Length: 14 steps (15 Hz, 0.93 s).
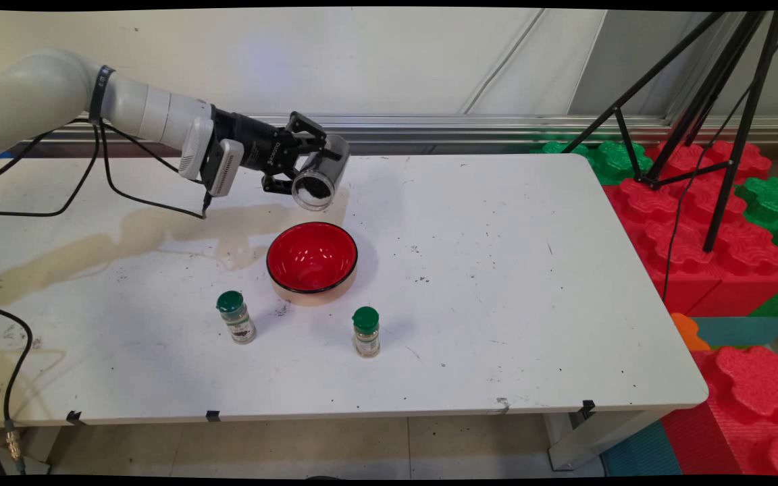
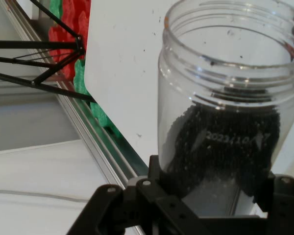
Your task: Pour the black seasoning powder in the red bowl
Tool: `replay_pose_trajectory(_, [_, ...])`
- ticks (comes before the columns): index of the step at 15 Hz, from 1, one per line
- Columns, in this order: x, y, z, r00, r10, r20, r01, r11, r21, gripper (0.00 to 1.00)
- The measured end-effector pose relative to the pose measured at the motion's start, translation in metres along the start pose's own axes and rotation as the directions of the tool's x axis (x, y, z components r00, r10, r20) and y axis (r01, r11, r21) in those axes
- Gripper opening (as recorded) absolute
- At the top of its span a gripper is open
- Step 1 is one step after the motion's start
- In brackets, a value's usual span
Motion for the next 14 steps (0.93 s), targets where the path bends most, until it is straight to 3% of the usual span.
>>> replay_pose_trajectory(14, [0.0038,0.0004,-0.0054,0.997,0.071,-0.006,-0.071,0.997,0.003,0.00])
